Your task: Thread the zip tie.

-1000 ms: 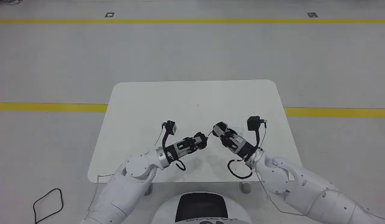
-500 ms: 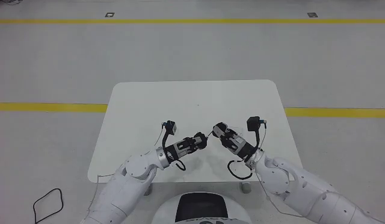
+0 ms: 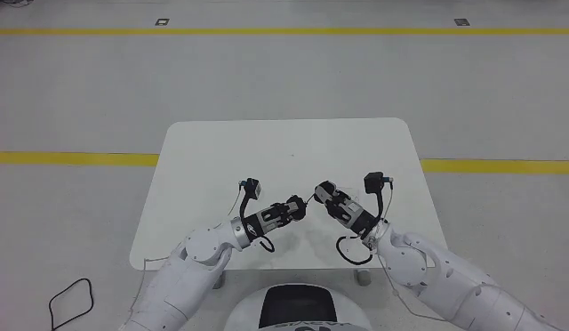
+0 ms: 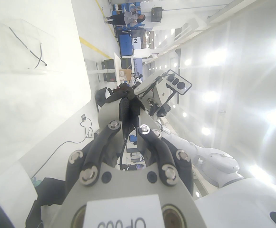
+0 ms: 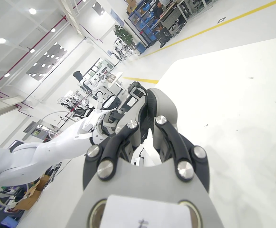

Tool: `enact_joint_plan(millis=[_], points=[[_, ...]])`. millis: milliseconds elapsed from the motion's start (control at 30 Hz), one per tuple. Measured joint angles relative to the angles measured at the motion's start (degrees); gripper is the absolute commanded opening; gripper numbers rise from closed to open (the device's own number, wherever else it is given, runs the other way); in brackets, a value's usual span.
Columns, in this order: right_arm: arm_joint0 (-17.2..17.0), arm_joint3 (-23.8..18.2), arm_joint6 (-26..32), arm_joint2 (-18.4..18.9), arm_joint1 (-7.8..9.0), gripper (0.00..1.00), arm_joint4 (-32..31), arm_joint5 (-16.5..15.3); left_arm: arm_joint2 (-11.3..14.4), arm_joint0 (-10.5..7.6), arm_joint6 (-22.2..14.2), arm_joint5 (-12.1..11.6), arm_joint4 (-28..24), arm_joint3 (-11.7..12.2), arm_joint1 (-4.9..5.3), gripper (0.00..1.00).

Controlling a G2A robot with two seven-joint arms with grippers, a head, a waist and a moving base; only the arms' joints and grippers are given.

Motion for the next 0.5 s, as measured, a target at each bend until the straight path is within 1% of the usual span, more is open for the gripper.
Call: enact_joint_plan(millis=[500], points=[[-1.9, -1.17, 0.61, 2.48, -0.61, 0.0, -1.3, 0.0, 0.0, 0.0, 0.0, 0.0, 0.0, 0.0, 0.0, 0.0]])
